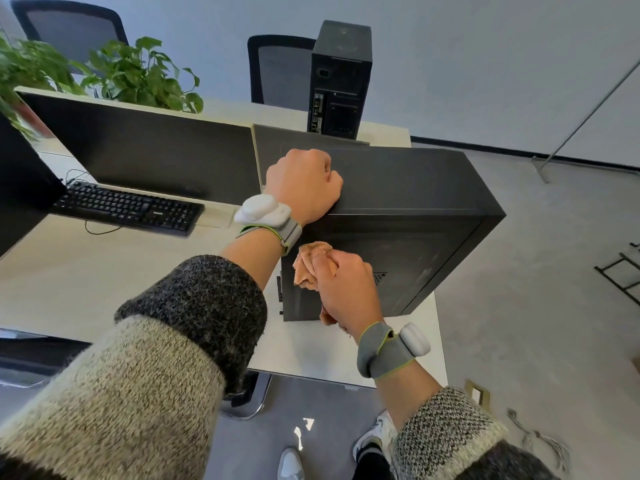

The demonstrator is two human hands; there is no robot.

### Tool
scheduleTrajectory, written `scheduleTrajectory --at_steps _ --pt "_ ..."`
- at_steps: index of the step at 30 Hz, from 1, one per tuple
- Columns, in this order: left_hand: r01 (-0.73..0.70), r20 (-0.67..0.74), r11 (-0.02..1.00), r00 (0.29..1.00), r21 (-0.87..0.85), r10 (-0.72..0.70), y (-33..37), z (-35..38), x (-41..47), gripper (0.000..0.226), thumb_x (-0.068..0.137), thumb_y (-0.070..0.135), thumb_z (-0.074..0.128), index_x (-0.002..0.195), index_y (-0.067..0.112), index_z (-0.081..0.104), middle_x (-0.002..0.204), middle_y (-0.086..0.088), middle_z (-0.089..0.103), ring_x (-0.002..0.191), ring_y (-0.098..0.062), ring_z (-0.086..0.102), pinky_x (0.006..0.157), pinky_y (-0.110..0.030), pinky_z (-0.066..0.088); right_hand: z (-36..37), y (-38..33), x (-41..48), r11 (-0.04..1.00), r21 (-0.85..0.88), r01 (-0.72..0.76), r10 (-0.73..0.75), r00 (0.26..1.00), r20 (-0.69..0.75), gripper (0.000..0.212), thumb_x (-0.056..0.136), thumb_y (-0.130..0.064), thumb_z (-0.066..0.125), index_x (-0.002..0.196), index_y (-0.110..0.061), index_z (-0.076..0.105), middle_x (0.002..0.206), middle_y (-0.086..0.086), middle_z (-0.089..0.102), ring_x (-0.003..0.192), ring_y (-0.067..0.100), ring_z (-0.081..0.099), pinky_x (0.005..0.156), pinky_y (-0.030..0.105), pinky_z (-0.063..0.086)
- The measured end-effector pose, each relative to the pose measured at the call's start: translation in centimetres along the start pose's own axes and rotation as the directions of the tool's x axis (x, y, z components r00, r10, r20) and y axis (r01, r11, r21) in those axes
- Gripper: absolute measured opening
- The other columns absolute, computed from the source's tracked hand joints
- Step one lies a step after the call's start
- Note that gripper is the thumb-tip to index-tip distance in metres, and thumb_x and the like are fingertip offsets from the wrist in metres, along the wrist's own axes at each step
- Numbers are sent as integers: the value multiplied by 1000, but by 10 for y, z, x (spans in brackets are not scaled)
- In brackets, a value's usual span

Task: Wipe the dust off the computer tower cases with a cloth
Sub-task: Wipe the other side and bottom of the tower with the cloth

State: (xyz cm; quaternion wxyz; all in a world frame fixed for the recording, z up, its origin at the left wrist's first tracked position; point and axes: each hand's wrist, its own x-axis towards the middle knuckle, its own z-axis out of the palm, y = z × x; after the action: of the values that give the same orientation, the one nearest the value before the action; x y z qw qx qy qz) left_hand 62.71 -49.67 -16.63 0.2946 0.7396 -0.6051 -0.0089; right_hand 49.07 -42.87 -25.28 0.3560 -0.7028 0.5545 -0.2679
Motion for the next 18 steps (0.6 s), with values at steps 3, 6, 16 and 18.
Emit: scheduleTrajectory --at_steps 3,6,16,18 --pt "-6 -23 1000 1000 -5 6 -1 0 -1 28 91 31 52 65 19 51 68 0 55 68 -29 57 63 -35 48 5 8 -4 996 -12 -84 84 995 46 50 102 -58 41 77 -22 65 66 0 63 72 36 67 61 50 62" --pt "-28 -25 1000 999 -10 28 1 0 -4 28 93 31 52 69 18 57 68 0 56 67 -27 59 66 -37 54 -1 4 -6 998 54 8 -5 999 -49 51 109 -52 45 70 -22 61 58 -7 53 58 20 57 54 38 53" --pt "-17 -32 1000 999 -6 17 1 1 -4 28 95 29 52 71 17 60 67 -1 56 63 -23 55 63 -32 48 -1 22 -5 1000 2 -23 23 999 -30 49 107 -41 48 66 -18 59 57 -1 53 64 28 57 58 43 47" --pt "-11 -36 1000 999 2 11 1 2 -4 27 93 29 52 70 16 59 68 -2 57 64 -25 56 64 -33 49 -5 15 -6 1000 18 25 -24 999 -43 46 109 -41 46 73 -18 63 59 0 57 64 30 60 58 42 51"
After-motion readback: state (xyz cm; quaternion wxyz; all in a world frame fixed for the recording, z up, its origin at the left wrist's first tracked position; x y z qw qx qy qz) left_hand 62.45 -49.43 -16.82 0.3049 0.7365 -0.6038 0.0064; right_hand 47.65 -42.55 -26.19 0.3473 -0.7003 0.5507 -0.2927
